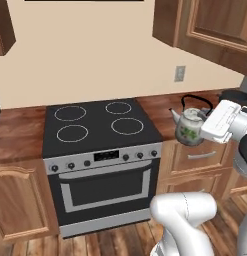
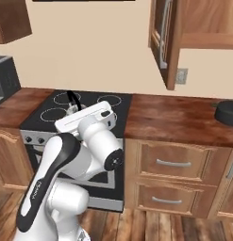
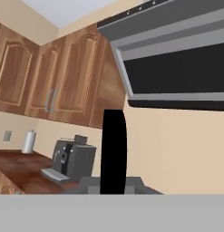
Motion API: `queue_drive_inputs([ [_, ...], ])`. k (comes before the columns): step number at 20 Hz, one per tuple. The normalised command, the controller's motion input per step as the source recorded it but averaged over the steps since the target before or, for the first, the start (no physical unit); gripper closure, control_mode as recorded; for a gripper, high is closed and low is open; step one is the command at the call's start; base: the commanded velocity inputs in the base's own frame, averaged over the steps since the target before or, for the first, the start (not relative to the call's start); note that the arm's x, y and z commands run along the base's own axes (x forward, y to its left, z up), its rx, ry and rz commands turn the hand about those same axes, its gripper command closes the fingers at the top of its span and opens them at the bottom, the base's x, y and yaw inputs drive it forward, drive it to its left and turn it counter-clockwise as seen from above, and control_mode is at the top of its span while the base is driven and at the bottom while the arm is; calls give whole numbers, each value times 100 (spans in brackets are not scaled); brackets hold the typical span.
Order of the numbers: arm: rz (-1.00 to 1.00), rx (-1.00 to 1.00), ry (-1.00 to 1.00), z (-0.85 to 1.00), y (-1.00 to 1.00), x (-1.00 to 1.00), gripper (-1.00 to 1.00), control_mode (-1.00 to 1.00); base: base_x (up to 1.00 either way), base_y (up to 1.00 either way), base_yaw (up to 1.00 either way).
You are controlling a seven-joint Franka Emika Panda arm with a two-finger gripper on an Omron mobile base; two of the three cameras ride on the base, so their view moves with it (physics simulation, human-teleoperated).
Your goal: Pick the kettle from the cabinet and place it on a stove burner. Then pick the pot from the counter and place it on another stove burner. Finally, turn both burners on.
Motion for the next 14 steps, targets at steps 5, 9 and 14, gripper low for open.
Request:
queue_drive_inputs([
  [5,0,0,0,0,0,0,100,100,21,57,-4],
  [9,0,0,0,0,0,0,100,100,20,54,-2],
  [14,0,0,0,0,0,0,100,100,41,35,-5],
])
